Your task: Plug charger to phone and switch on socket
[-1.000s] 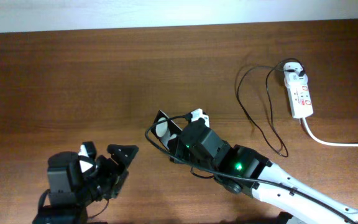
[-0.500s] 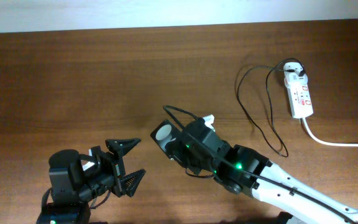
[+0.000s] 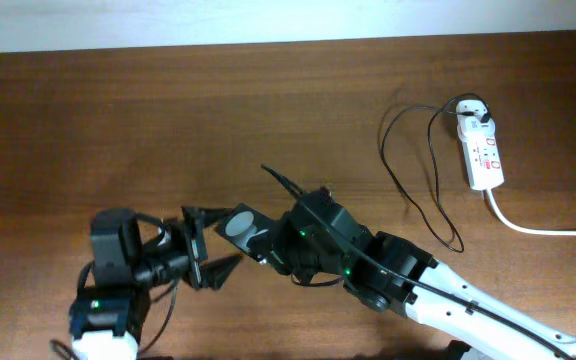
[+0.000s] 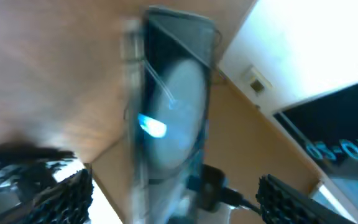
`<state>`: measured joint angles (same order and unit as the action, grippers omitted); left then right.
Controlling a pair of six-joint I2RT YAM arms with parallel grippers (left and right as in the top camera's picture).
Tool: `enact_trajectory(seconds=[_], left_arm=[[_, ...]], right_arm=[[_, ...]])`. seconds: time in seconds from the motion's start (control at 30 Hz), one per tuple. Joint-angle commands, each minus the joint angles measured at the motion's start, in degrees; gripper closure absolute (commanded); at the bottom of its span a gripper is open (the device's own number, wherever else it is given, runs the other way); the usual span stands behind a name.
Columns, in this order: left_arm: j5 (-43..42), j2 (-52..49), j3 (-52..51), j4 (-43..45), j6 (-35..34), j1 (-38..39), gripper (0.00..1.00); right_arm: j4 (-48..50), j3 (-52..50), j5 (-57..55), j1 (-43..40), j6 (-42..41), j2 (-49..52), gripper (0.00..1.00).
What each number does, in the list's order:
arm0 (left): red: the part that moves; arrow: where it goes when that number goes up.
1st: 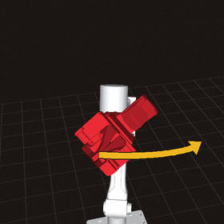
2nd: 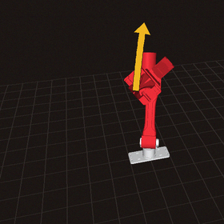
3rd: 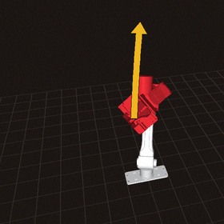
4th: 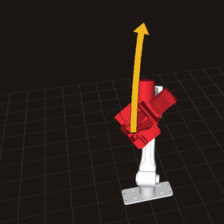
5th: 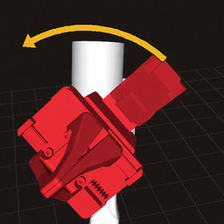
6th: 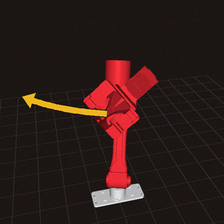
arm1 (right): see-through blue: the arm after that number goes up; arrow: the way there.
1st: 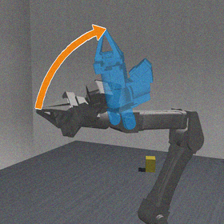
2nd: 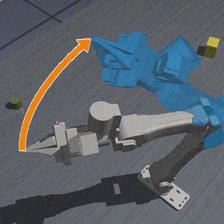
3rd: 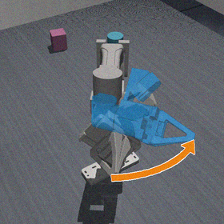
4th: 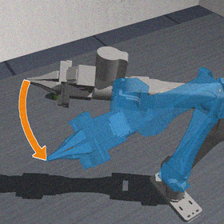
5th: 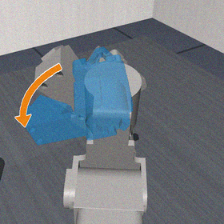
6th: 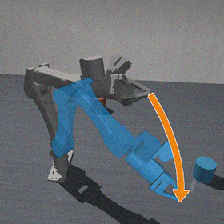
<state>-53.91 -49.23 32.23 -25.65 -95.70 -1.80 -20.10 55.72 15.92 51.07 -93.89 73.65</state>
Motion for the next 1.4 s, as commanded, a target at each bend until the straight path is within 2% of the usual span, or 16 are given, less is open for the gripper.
enact_trajectory(seconds=[0.0,0.13,0.23,0.47,0.67,0.87,1.13,1.2,1.37], left_arm=[[-6.2,-5.0,-0.1,6.9,-0.7,-0.2,0.16],[-8.4,-8.5,-0.1,7.4,-0.7,-0.2,0.24],[-8.5,-8.7,-0.1,7.4,-0.7,-0.2,0.34],[-9.4,-8.7,-0.1,7.4,-0.7,-0.2,0.49],[-9.7,-8.7,-0.1,7.4,-0.7,-0.2,0.68],[-9.7,-8.7,-0.1,7.4,-0.7,-0.2,0.74],[-9.7,-8.7,-0.1,7.4,-0.7,-0.2,0.74],[-9.7,-8.7,-0.1,7.4,-0.7,-0.2,0.76],[-9.7,-8.7,-0.1,7.4,-0.7,-0.2,0.82]], right_arm=[[2.0,1.0,3.8,0.2,-2.9,-1.6,0.96],[3.4,1.0,4.0,0.2,-4.3,-1.6,0.96],[3.4,1.0,4.0,0.2,-7.3,-1.6,0.96],[3.5,0.9,1.6,0.3,-9.2,-1.6,0.96],[3.4,0.9,1.4,0.3,-10.2,-1.3,0.96],[3.4,0.9,1.4,0.3,-10.2,-1.2,0.96],[3.5,0.9,1.4,0.3,-10.2,-1.2,0.96],[3.5,0.9,1.4,0.3,-10.2,-1.2,0.96],[3.4,0.9,1.4,0.3,-10.2,-1.2,0.89]])
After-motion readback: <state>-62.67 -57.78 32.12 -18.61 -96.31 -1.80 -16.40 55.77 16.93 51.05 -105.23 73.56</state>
